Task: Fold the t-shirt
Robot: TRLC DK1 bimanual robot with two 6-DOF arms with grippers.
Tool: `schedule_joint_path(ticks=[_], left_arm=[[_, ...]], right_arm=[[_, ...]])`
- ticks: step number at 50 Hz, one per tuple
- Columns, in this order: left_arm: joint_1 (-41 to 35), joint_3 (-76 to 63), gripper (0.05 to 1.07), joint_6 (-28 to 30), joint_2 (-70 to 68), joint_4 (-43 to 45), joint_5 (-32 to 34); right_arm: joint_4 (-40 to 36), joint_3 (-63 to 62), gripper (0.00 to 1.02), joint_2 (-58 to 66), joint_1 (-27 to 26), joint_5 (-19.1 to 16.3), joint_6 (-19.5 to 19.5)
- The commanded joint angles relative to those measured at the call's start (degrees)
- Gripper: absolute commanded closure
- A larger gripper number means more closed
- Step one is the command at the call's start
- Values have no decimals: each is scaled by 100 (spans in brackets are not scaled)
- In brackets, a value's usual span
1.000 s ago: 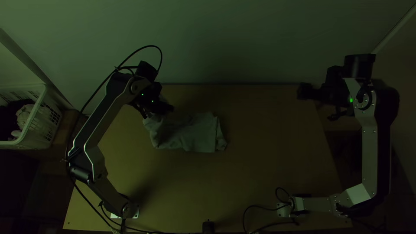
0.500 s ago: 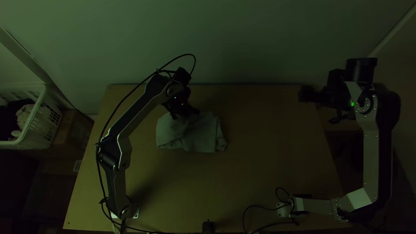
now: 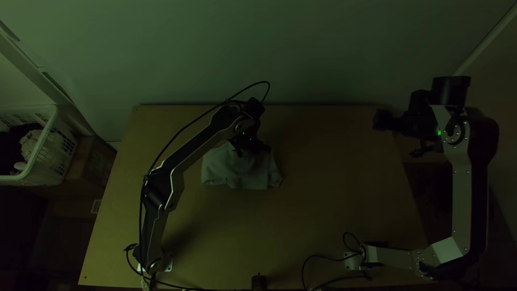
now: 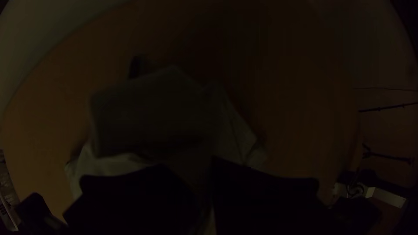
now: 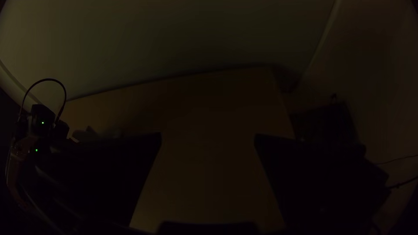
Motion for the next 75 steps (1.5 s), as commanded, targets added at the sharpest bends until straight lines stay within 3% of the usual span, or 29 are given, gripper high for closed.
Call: schedule_joint_path(ticks=[1,14,29,36,43,46,52,59,70,75], left_arm=[[-145,279,10,-191,41,114,34],[-329,288,10,-314,-416,518,218],[242,103,10,90,-1216,544,218],[761,24,10,231,-1673,597,210],[1341,-55,10,301,-2103,650,210],[1543,-125,10,398,-2306,667,201],[1973,-363,10,486,-2780,869,148],[2466,-1110,10,573,-3580,1608,-1],[2975,-2736,10,925,-5021,2610,-309],[3134,-3588,10,1048,-5751,3146,-520]], right_arm=[[39,-115,4,-163,4,38,91],[180,-300,4,-163,118,38,135],[408,-564,4,-286,241,47,-103],[936,-942,4,-497,285,161,-410],[1894,-1434,4,-928,724,627,-445],[2500,-1697,4,-1148,768,644,-445],[2904,-1847,4,-1367,883,688,-489],[3871,-2269,4,-1921,970,688,-1008],[4741,-2893,4,-2633,918,697,-2036],[5128,-3209,4,-2958,874,723,-2177]])
